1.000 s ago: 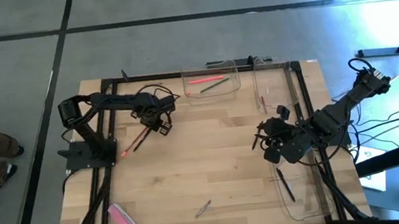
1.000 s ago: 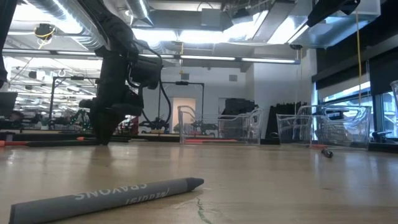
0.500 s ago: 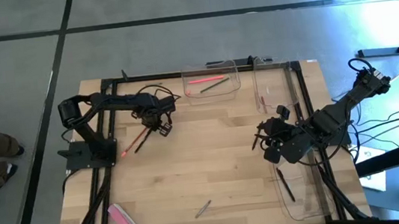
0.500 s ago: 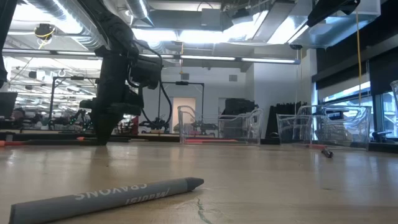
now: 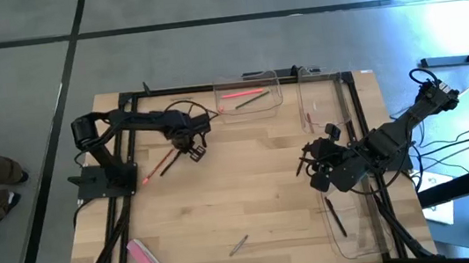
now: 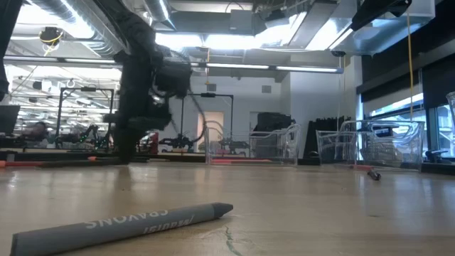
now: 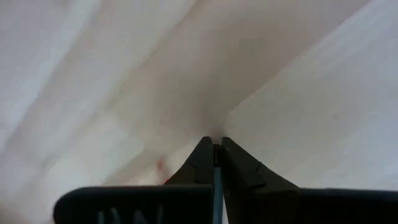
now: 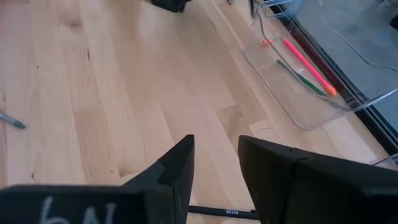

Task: Sort crayons/erasers/pens/pencils in bins
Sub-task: Put the bottom left black pen into the bottom right transparent bin

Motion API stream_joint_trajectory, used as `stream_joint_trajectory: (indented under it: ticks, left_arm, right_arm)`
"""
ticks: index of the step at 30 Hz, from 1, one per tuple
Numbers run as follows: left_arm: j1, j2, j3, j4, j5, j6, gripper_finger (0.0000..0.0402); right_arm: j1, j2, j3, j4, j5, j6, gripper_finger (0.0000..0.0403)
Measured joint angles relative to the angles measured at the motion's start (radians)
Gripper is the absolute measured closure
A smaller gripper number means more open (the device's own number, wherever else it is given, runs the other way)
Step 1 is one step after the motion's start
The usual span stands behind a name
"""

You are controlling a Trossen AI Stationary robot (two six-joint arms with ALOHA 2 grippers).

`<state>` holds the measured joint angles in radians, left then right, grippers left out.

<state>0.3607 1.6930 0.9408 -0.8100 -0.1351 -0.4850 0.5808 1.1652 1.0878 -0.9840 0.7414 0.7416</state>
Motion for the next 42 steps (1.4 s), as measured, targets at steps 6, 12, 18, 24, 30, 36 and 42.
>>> stream_joint_trajectory:
  ticks: [6,12,18,24,30,36,42]
  left_arm:
    - [-0.047,-0.003,0.093,0.019,-0.005,0.05,0.0401]
    - [-0.109,-0.003,0.232,0.023,-0.026,0.114,0.0401]
    - [-0.174,-0.004,0.398,0.023,-0.092,0.201,0.0401]
    - [-0.234,-0.006,0.536,0.026,-0.122,0.279,0.0401]
    - [-0.305,-0.006,0.617,0.053,-0.144,0.345,0.0402]
    - [-0.363,-0.006,0.633,0.151,-0.144,0.404,0.0402]
    - [-0.392,-0.006,0.633,0.18,-0.152,0.41,0.0401]
  right_arm:
    - [0.0,0.0,0.0,0.0,0.0,-0.015,0.0275]
    - [0.0,0.0,0.0,0.0,0.0,-0.016,0.0275]
    - [0.0,0.0,0.0,0.0,0.0,-0.017,0.0275]
    - [-0.004,0.0,0.0,0.0,0.0,-0.016,0.0275]
    - [-0.006,0.0,0.0,0.013,-0.008,-0.019,0.0275]
    - [-0.043,0.0,0.0,0.066,-0.063,-0.068,0.0275]
    - [-0.109,0.004,0.0,0.152,-0.155,-0.168,0.0275]
